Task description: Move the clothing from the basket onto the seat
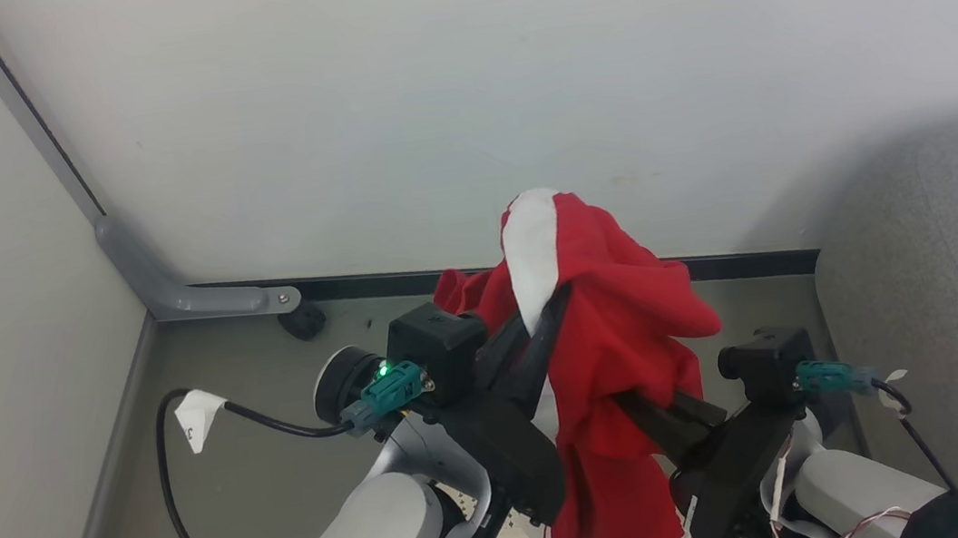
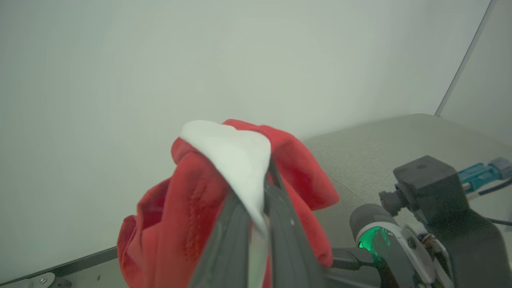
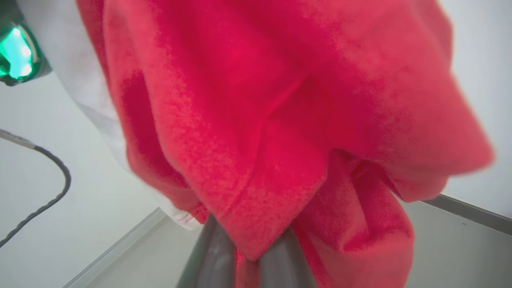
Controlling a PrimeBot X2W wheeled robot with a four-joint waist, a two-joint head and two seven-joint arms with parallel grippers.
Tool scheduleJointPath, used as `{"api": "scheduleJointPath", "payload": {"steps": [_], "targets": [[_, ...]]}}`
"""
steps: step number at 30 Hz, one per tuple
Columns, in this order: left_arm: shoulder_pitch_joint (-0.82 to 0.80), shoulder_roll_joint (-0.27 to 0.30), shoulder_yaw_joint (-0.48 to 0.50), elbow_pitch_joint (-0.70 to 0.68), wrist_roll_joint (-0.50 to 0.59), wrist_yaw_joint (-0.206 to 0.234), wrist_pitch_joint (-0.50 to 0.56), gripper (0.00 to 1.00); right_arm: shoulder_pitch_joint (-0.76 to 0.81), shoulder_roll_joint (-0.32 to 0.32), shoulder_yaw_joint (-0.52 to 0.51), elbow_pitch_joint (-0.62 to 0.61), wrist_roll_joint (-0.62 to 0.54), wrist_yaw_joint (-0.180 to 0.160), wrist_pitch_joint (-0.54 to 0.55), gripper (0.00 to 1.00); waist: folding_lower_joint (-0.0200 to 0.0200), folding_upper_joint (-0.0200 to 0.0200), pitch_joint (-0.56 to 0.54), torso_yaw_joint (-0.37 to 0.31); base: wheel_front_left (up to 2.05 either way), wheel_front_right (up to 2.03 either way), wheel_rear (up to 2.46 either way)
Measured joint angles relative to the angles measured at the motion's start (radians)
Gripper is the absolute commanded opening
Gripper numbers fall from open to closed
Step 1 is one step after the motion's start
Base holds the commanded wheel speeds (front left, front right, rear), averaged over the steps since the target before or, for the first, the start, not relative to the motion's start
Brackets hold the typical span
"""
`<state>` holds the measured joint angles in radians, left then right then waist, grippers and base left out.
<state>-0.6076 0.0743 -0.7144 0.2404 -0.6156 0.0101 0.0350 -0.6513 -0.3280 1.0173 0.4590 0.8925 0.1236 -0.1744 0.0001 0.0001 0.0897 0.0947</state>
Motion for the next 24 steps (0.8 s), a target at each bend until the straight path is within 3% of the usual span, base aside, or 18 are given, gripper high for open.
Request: {"api": "scheduleJointPath", "payload": {"steps": [14, 15, 16, 17, 24], "targets": [[0.075, 0.039, 0.016, 0.031, -0.016, 0.012, -0.003, 0.00, 0.011, -0.051, 0.006, -0.055, 0.016, 0.000, -0.056, 0.00, 0.0000, -0.0001, -0.005, -0.037, 0.00, 0.00, 0.00], [0.078, 0.038, 0.016, 0.031, -0.016, 0.012, -0.003, 0.13, 0.012, -0.055, 0.004, -0.056, 0.017, 0.000, -0.056, 0.00, 0.0000, 0.0000, -0.006, -0.040, 0.00, 0.00, 0.00], [0.080, 0.038, 0.016, 0.032, -0.016, 0.016, -0.003, 0.43, 0.012, -0.059, 0.003, -0.058, 0.018, 0.000, -0.056, 0.00, 0.0000, 0.0000, -0.006, -0.042, 0.00, 0.00, 0.00], [0.080, 0.039, 0.017, 0.032, -0.016, 0.016, -0.003, 1.00, 0.012, -0.063, 0.003, -0.059, 0.020, 0.000, -0.057, 0.00, 0.0000, 0.0000, -0.006, -0.044, 0.00, 0.00, 0.00], [0.086, 0.051, 0.026, 0.032, -0.017, 0.025, -0.011, 1.00, 0.019, -0.077, -0.012, -0.075, 0.024, 0.000, -0.065, 0.00, -0.0001, 0.0000, -0.010, -0.054, 0.00, 0.00, 0.00]]}}
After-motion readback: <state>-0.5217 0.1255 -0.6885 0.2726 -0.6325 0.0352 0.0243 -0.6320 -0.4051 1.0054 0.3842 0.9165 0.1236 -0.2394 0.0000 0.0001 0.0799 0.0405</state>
